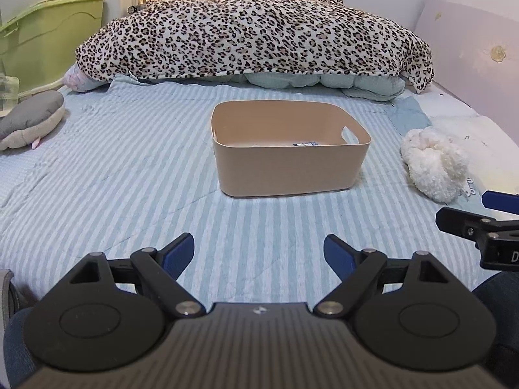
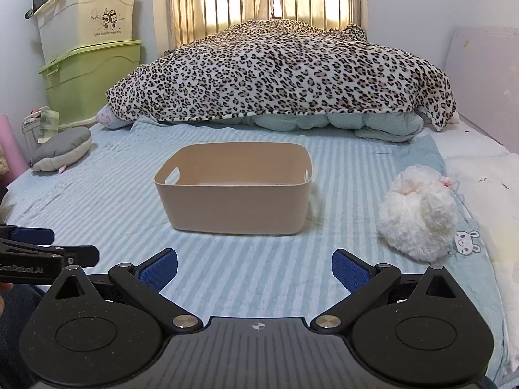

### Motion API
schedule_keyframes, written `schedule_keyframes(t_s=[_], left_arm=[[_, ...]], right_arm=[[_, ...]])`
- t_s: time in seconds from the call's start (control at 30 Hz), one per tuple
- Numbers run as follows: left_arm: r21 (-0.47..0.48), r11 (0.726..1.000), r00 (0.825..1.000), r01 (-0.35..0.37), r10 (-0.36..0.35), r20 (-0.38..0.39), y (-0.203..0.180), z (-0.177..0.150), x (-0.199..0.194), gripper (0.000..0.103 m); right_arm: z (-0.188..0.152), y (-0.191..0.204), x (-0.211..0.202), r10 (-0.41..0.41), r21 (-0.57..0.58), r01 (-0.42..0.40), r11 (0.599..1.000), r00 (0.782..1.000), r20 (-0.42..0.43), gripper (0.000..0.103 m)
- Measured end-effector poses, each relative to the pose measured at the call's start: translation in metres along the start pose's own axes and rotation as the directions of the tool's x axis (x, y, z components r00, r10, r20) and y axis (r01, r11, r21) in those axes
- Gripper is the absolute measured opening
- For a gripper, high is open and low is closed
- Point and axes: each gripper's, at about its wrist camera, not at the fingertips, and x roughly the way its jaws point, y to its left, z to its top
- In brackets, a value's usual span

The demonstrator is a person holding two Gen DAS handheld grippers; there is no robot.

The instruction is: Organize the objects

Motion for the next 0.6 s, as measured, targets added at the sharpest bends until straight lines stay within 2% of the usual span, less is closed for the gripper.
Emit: schedule_keyframes(t_s=[0.17,0.43,0.6], left_arm=[[0.021,1.0,1.0,-0.012,0.012,0.017,-0.007,-0.004,-0.013,0.087],[0.055,0.998,0.999,0.027,-0.028,0.018,-0.017,-0.005,-0.025,0.087],[0.066,0.997,1.0,0.025,-0.027,0.016,-0.023,-0.007,-0.028,0.087]], right_arm=[[-0.004,-0.002,-0.009,-0.006,-0.002,0.006,1.0,1.0,-0.003,0.103],[-0.008,-0.001,-0.016,0.001,-0.004,-0.001,1.0,1.0,-0.005,0.103],[-0.007,-0.004,-0.022,-0.005,-0.001,0.005,1.0,1.0,0.008,0.103]])
